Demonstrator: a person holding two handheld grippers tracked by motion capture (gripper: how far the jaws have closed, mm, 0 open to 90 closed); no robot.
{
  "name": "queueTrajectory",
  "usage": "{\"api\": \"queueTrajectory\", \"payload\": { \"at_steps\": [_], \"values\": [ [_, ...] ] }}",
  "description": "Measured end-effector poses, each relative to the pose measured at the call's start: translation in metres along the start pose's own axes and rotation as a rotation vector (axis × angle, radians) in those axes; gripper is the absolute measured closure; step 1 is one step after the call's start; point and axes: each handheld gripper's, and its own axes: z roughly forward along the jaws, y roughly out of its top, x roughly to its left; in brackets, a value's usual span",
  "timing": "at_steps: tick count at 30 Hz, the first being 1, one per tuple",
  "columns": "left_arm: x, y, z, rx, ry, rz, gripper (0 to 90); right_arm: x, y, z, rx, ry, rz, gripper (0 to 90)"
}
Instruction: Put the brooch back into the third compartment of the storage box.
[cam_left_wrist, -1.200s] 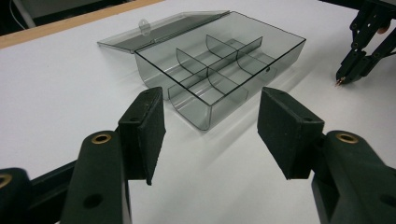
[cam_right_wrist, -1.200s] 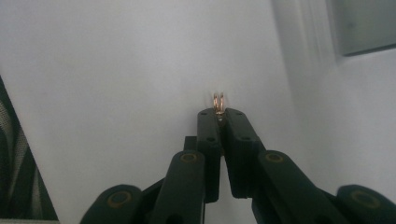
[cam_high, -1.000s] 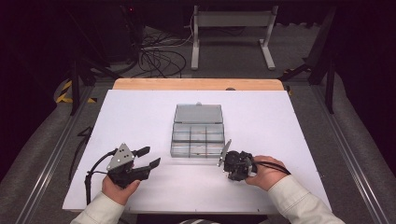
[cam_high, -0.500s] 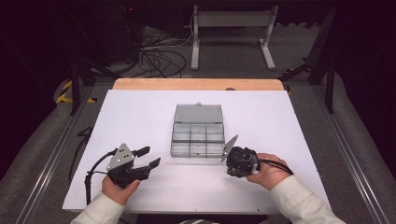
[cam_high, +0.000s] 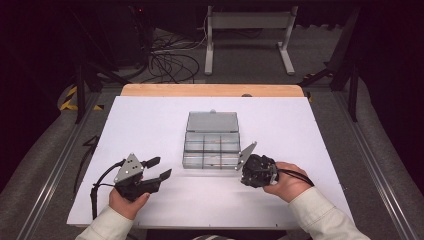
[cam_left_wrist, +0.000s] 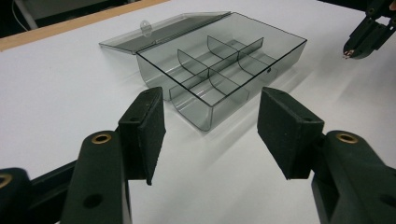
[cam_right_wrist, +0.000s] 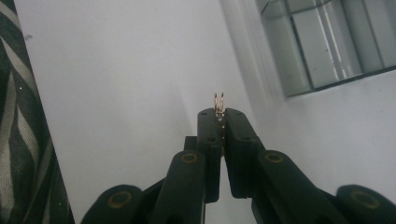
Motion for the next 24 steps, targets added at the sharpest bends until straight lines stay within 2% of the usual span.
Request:
{"api": "queueTrajectory", "payload": {
  "at_steps": [11,18,24],
  "values": [
    [0.0,0.0,-0.001,-0.001,-0.002,-0.003,42.0,-0.005,0.004,-0.016,-0.104,-0.026,0.018,85.5],
    [0.0,0.0,-0.001,-0.007,0.003,0.002,41.8,-0.013,0.005,-0.027,-0.181,-0.04,0.058,85.5],
    [0.0,0.0,-0.001,-0.011,0.003,-0.005,41.2,-0.019,0.007,-0.033,-0.225,-0.052,0.103,85.5]
  ]
}}
